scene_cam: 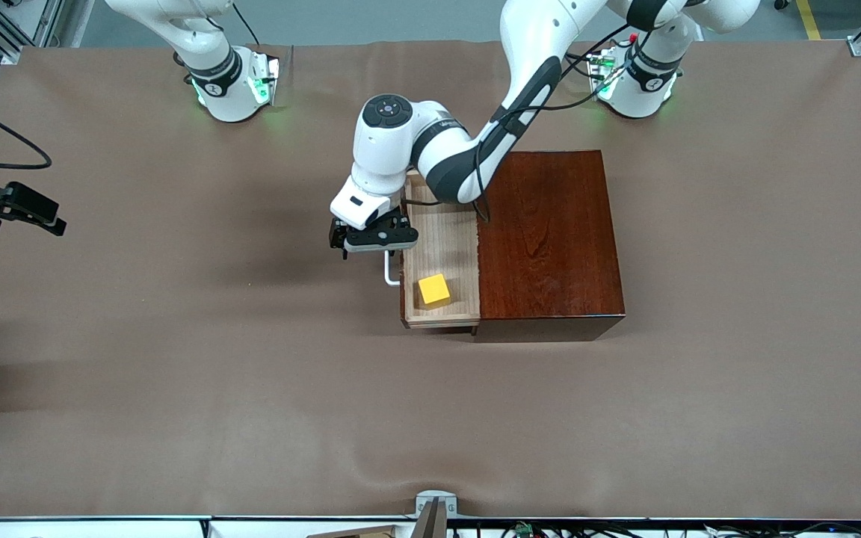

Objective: Open drawer, take yellow block, close drawer
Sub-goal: 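Pull the drawer out by its handle with the left gripper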

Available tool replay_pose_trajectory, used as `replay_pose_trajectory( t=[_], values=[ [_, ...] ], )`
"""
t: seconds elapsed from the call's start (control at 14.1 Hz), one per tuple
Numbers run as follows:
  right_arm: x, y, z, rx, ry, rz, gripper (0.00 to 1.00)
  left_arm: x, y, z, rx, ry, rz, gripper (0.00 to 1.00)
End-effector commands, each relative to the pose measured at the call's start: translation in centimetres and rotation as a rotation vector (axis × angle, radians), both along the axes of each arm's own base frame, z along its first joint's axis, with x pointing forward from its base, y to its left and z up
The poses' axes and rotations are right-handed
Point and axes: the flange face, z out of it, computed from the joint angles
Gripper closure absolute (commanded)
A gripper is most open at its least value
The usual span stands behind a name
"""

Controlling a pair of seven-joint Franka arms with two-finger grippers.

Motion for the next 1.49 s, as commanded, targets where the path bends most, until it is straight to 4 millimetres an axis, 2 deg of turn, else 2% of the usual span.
replay_pose_trajectory(
  t=[0.0,0.14,0.35,0.64,1.06,1.2,1.27,1.42],
  values=[
    [-0.3,-0.2,0.3,0.006,-0.008,0.002,0.00,0.1,-1.2,0.0,-0.063,-0.028,0.000,0.00],
    [-0.3,-0.2,0.3,0.004,-0.008,0.002,0.00,0.0,-1.3,1.3,-0.074,-0.038,-0.002,0.00],
    [-0.3,-0.2,0.3,0.004,-0.008,0.002,0.00,0.1,-1.2,2.2,-0.063,-0.060,-0.014,0.00],
    [-0.3,-0.3,0.3,0.003,-0.007,0.002,0.00,0.2,-0.4,4.3,0.001,-0.054,-0.054,0.00],
    [-0.3,-0.2,0.3,0.001,-0.006,0.004,0.00,0.3,0.1,4.7,0.035,-0.038,-0.062,0.00],
    [-0.4,-0.3,0.4,0.003,-0.008,-0.002,0.00,0.5,0.6,7.9,0.018,-0.059,-0.057,0.00],
    [-0.4,-0.1,0.5,0.002,-0.008,-0.001,0.00,0.8,1.2,8.8,0.023,-0.057,-0.051,0.00],
    [-0.3,-0.1,0.5,0.007,-0.011,-0.002,0.00,3.0,4.1,11.1,0.066,-0.039,-0.015,0.00]
  ],
)
